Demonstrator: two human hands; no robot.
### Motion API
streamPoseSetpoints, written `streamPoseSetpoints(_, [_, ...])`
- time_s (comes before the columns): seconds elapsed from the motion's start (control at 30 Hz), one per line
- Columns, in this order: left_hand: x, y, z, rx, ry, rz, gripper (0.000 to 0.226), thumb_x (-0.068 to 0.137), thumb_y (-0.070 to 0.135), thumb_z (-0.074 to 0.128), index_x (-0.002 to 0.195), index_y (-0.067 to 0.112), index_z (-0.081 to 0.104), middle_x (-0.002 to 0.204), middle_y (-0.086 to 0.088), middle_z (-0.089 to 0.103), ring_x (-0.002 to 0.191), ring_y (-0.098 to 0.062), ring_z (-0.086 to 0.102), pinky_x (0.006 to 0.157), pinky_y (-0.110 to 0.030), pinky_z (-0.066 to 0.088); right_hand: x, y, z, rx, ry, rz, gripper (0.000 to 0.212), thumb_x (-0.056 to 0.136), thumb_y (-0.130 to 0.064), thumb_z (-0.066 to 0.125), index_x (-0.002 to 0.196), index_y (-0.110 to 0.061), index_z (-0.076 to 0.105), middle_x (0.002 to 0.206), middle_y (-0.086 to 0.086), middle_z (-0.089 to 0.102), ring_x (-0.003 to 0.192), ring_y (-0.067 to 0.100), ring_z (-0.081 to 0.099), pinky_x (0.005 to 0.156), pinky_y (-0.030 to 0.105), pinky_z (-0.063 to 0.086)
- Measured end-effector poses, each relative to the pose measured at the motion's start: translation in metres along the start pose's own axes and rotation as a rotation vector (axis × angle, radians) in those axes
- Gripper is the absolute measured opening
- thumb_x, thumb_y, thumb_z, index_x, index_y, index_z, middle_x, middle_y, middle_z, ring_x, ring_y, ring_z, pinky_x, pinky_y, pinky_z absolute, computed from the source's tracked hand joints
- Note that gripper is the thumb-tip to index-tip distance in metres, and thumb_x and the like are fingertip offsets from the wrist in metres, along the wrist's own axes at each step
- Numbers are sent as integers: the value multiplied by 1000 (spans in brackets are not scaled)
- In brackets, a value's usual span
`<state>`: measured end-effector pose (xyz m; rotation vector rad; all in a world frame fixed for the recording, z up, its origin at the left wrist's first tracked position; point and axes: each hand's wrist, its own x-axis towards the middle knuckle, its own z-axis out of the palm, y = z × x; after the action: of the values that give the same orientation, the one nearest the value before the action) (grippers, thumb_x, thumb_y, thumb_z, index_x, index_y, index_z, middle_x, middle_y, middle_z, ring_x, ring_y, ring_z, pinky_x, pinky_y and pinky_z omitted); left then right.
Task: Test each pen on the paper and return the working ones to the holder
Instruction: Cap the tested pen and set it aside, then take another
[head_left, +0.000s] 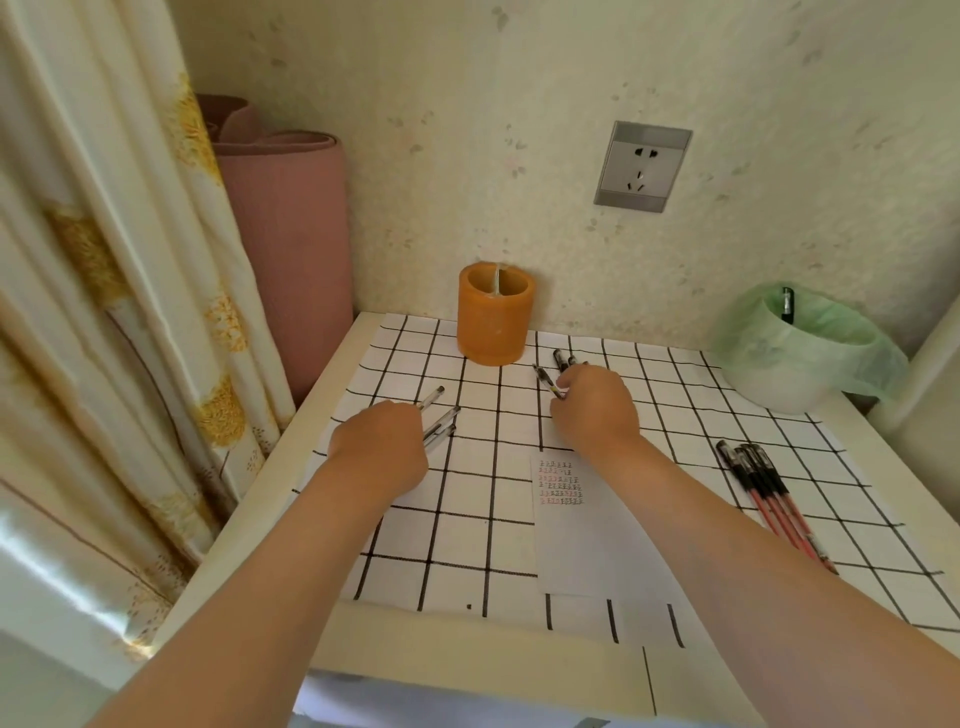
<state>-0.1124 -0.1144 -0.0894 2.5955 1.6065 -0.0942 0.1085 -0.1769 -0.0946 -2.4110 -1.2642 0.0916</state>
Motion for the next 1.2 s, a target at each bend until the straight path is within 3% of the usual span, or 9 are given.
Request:
streamPoseSetpoints(0.17, [3, -5, 2, -16, -3, 7, 18, 92, 16, 56, 106, 19, 66, 84, 3, 56, 69, -13, 52, 48, -23, 31, -2, -3, 7, -116, 26, -39, 25, 90, -25, 59, 112, -15, 63, 97, 3, 68, 89, 24, 64, 69, 31, 50])
streamPoseSetpoints(0.27, [3, -7, 1, -62, -8, 14, 20, 92, 18, 58, 111, 20, 64, 96, 1, 61, 81, -16, 56, 57, -25, 38, 0, -5, 9, -136, -2, -52, 33, 84, -14, 61, 117, -17, 59, 95, 2, 67, 86, 23, 64, 67, 30, 49])
streamPoseSetpoints(0.4, [2, -11, 1, -112, -22, 9, 21, 90, 20, 62, 111, 20, 64, 90, 3, 58, 78, -15, 56, 54, -24, 37, 1, -10, 13, -188, 43, -78, 33, 85, -5, 57, 118, -10, 58, 111, 10, 59, 91, 26, 62, 66, 32, 48])
streamPoseSetpoints(0.5, [-2, -13, 1, -119, -11, 35, 23, 89, 21, 64, 112, 20, 62, 98, 1, 58, 87, -17, 57, 62, -26, 42, -7, -24, 16, -142, 97, -337, 34, 86, -8, 61, 119, -18, 60, 119, 4, 56, 95, 23, 60, 69, 32, 50])
streamPoseSetpoints(0.6, [-7, -14, -1, -114, 2, 62, 25, 88, 24, 66, 111, 20, 61, 104, 0, 58, 91, -18, 57, 65, -28, 44, -19, -45, 21, -29, -107, -698, 27, 86, -14, 64, 109, -26, 70, 110, -5, 62, 103, 15, 56, 79, 34, 52])
streamPoseSetpoints(0.67, [-10, -15, -4, -121, -5, 71, 27, 87, 26, 67, 111, 20, 60, 105, 0, 59, 93, -18, 58, 69, -29, 49, -26, -54, 28, -13, -190, -813, 26, 82, -15, 67, 106, -24, 73, 103, -4, 64, 100, 17, 56, 81, 36, 51])
streamPoseSetpoints(0.9, [-16, -18, -6, -153, -11, 89, 22, 87, 26, 67, 107, 19, 62, 104, 0, 61, 95, -19, 59, 77, -33, 53, -35, -53, 38, -110, -97, -953, 25, 86, -23, 69, 110, -24, 66, 107, -3, 62, 100, 21, 56, 84, 36, 39])
streamPoseSetpoints(1.0, [-17, -17, -6, -154, -15, 85, 18, 86, 25, 68, 102, 17, 67, 101, -2, 65, 92, -19, 62, 78, -34, 55, -42, -53, 44, -184, -31, -989, 26, 89, -26, 63, 114, -23, 61, 104, -1, 61, 97, 22, 55, 84, 38, 41])
streamPoseSetpoints(1.2, [-19, -15, -8, -181, -22, 100, 22, 84, 33, 71, 100, 18, 69, 99, -2, 65, 93, -19, 62, 80, -35, 55, -44, -55, 44, -194, -33, -1022, 7, 96, -24, 54, 101, -21, 58, 99, 0, 57, 91, 23, 53, 81, 38, 39])
